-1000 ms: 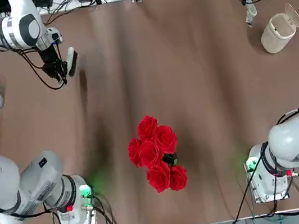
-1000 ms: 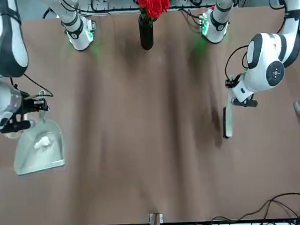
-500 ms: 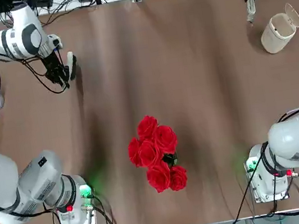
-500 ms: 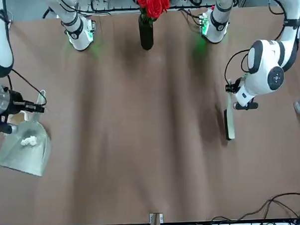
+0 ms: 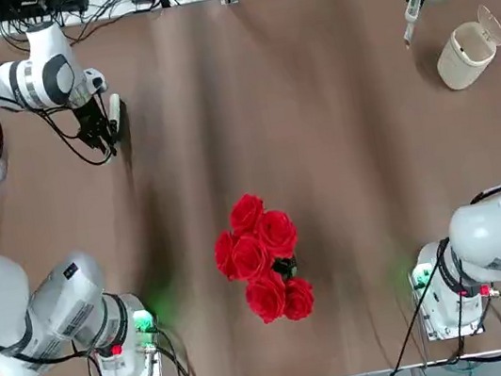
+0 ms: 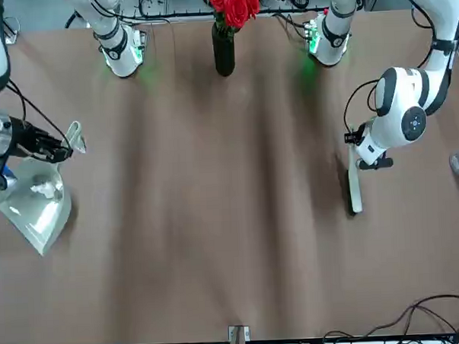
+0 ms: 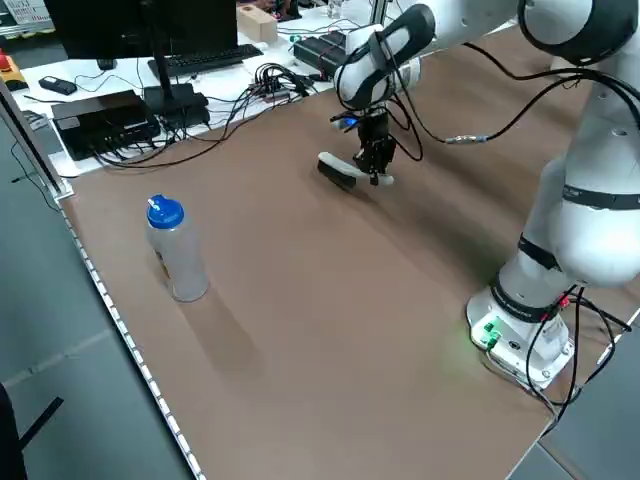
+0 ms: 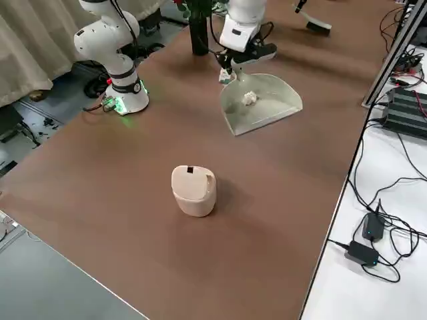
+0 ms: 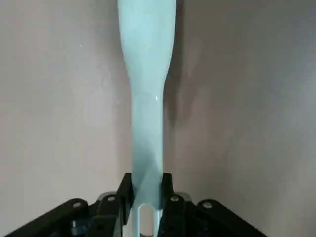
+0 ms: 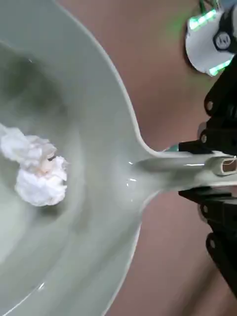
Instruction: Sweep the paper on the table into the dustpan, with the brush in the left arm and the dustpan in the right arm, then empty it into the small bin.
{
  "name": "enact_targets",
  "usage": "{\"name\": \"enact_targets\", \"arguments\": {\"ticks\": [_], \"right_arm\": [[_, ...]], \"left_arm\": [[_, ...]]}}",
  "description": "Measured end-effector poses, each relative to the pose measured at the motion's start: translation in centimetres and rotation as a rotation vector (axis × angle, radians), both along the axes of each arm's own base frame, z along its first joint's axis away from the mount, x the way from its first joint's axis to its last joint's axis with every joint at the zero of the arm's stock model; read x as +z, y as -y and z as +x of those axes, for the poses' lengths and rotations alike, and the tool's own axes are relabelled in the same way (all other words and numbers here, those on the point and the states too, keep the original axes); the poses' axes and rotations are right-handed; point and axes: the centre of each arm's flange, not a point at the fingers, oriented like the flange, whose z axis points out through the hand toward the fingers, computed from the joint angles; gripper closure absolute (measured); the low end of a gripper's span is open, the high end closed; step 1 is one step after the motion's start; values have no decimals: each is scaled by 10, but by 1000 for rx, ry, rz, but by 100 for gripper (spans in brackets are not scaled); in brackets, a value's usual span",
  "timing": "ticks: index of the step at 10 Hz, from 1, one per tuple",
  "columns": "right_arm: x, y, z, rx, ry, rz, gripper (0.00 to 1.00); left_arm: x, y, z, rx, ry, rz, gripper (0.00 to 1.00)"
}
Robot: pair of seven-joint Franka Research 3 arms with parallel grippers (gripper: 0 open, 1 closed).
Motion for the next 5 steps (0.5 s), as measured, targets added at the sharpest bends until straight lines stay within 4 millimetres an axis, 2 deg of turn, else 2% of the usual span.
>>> {"name": "enact_targets", "arguments": {"ticks": [3, 5], "right_arm": [[-22, 36, -14, -154, -6, 141, 68], [-32, 42, -23, -195, 10, 162, 68]], "left_arm": [[-8, 2, 1, 2, -1, -15, 73], [-8, 2, 1, 1, -2, -16, 73]]}}
